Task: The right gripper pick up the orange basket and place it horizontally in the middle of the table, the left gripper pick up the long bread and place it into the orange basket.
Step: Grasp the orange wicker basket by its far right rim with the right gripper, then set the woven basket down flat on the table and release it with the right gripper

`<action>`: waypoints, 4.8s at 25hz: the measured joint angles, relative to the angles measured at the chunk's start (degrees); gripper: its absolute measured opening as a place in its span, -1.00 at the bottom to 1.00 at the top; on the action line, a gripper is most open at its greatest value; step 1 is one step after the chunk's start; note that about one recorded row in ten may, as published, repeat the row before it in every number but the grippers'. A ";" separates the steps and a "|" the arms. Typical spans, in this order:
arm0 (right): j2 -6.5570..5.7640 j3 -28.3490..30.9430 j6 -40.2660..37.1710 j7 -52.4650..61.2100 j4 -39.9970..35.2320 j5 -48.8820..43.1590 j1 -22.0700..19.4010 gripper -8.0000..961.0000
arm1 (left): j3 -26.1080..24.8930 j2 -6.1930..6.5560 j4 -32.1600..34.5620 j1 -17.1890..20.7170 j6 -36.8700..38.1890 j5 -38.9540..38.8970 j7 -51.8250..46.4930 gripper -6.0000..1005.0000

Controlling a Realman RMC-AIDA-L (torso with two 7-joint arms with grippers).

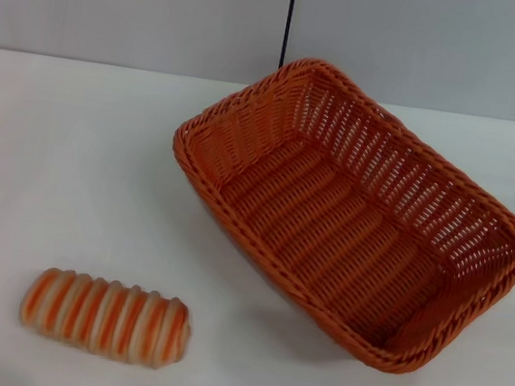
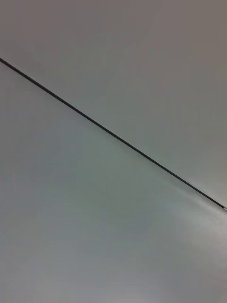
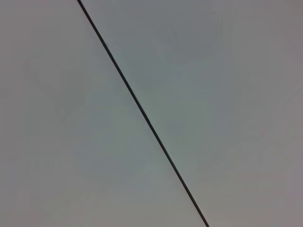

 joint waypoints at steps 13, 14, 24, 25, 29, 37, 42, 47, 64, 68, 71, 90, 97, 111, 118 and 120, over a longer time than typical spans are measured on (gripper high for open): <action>-0.49 -2.14 2.56 0.22 -0.44 -0.08 0.11 0.14 | 0.76 0.07 0.12 -0.47 0.00 0.00 -0.08 0.72; -0.87 -3.67 3.66 0.45 -1.18 -0.34 0.10 0.14 | 0.78 0.07 0.12 -0.48 -0.02 0.00 -0.09 0.72; -6.85 -17.74 11.67 16.75 -15.49 -5.04 1.67 0.09 | 1.63 0.09 0.40 -1.60 -0.69 0.00 -0.45 0.72; -7.36 -18.08 11.90 20.30 -17.43 -6.29 2.09 0.09 | 1.72 0.09 0.56 -1.74 -0.70 0.00 -0.64 0.72; -9.31 -18.84 14.27 35.13 -26.55 -13.97 5.11 0.07 | 2.14 0.09 0.83 -2.27 -0.74 0.00 -0.90 0.72; -7.21 -22.13 17.06 47.65 -46.96 -31.71 11.79 0.04 | 2.68 0.06 0.81 -2.73 -1.29 0.00 -0.90 0.72; -9.52 -28.69 19.38 52.52 -44.84 -40.50 17.21 0.02 | 2.94 -0.02 0.81 -2.37 -1.35 0.00 -0.90 0.72; -10.48 -32.42 19.92 51.68 -38.14 -50.38 22.18 0.00 | 2.99 -0.08 0.71 -2.15 -1.44 0.00 -0.90 0.72; -3.53 -36.63 14.52 48.82 -32.27 -62.71 26.10 -0.08 | 2.99 -0.09 0.28 -2.16 -2.20 -0.01 -0.87 0.72; -2.62 -36.71 13.69 47.72 -30.53 -62.76 26.07 -0.09 | 2.99 -0.09 0.28 -2.16 -2.20 0.00 -0.88 0.72; -2.45 -37.47 12.69 47.56 -28.68 -62.79 26.20 -0.11 | 2.99 -0.09 0.23 -2.16 -2.20 0.00 -0.90 0.72; -2.16 -40.17 11.46 45.33 -27.52 -62.43 25.59 -0.61 | 3.17 -0.09 0.19 -2.24 -2.19 0.00 -1.32 0.72; -1.99 -36.20 13.05 43.76 -32.54 -58.45 24.28 -0.63 | 3.17 -0.05 0.20 -2.59 -2.26 0.00 -1.47 0.72; -4.56 -32.87 19.51 42.25 -49.02 -42.92 18.23 -0.64 | 3.88 -0.01 0.34 -3.00 -2.30 0.00 -2.20 0.72; -8.12 -33.25 24.31 39.34 -48.74 -36.61 19.02 -0.64 | 4.22 0.00 0.20 -3.40 -2.89 0.00 -2.22 0.72; -8.44 -33.78 25.58 38.16 -48.44 -36.20 19.47 -0.64 | 4.36 0.00 0.19 -3.48 -2.91 0.00 -2.22 0.72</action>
